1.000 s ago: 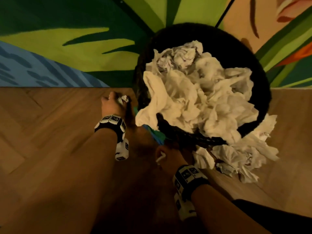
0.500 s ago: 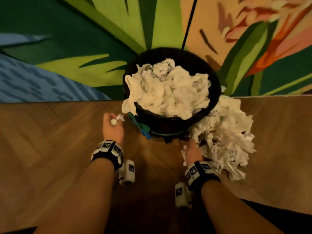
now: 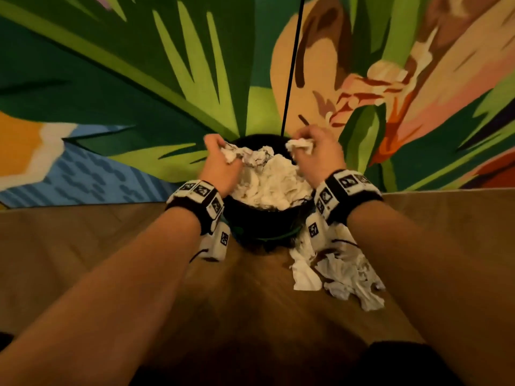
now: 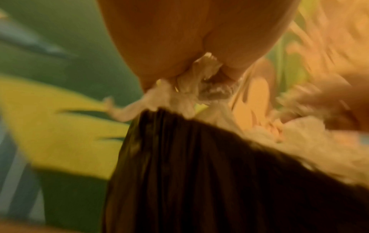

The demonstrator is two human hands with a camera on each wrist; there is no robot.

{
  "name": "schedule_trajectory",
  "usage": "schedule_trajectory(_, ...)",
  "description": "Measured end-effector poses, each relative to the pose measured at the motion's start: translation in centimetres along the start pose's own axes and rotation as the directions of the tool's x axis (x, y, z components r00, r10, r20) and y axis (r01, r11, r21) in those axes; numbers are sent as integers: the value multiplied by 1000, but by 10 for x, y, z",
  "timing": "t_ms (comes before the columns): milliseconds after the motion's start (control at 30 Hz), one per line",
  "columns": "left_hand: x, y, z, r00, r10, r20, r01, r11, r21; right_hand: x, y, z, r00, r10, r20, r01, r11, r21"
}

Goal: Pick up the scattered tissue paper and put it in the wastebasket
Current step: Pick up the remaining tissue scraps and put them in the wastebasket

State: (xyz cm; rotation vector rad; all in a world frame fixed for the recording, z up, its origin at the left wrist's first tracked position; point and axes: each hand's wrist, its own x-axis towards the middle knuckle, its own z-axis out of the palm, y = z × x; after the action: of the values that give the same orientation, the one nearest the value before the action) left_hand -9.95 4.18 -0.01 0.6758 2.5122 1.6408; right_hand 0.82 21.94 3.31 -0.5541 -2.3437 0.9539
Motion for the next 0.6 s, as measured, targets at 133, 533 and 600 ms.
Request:
schedule_trajectory(133,21,24,-8,979,10,205,-68,959,275,16,-6,0,949,-52,310,124,968,-218)
schedule_trajectory(533,16,-10,-18,946,-182,269,-54,729,682,-24,26,24,882,166,441,97,852,-515)
schedule_trajectory(600,17,-8,-20,960,-151,237,-52,734,677,-20,21,27,900,146,411,60,892,-448)
